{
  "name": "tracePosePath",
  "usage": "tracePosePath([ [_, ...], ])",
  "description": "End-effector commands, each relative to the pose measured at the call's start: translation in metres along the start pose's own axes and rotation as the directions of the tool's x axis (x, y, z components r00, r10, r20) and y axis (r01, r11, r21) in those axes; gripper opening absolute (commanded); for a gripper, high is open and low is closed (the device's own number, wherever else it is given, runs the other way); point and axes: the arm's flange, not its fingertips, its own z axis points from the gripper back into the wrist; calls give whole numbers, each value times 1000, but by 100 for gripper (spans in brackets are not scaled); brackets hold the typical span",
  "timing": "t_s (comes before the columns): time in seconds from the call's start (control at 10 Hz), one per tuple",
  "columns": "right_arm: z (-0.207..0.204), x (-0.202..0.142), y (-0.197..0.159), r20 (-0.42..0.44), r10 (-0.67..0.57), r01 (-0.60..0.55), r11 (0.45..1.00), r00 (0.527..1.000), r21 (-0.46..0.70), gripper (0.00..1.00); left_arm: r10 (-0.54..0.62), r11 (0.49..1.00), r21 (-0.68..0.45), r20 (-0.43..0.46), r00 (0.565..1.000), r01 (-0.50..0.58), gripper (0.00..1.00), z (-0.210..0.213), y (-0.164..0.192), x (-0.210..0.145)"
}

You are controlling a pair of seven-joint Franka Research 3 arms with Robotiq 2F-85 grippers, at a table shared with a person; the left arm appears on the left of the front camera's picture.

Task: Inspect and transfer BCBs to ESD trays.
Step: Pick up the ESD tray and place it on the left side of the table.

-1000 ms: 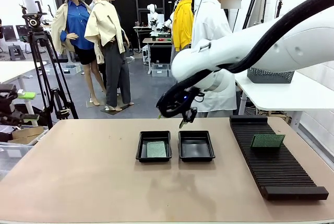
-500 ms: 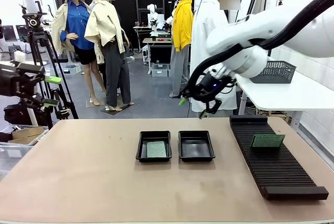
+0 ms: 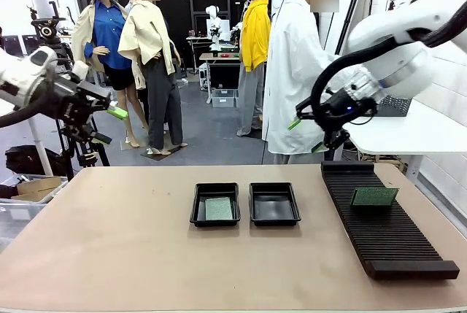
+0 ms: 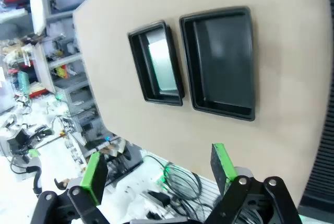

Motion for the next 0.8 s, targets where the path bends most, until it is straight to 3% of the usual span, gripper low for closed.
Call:
tracePosePath([
  [0.0,18,-15,-35,39,-4,-1,993,999,119,100,-6,993,119,-75,997,14,98,-20,-23,23],
  [0.3,52,-15,-92,70,-16,-3,967,997,255,100,-48,963,254,-152,987,86,98,-64,-64,46],
  [0.7,83,-15,-148,57,35,-53,930,998,365,100,-22,896,431,-199,980,108,98,-128,-80,68],
])
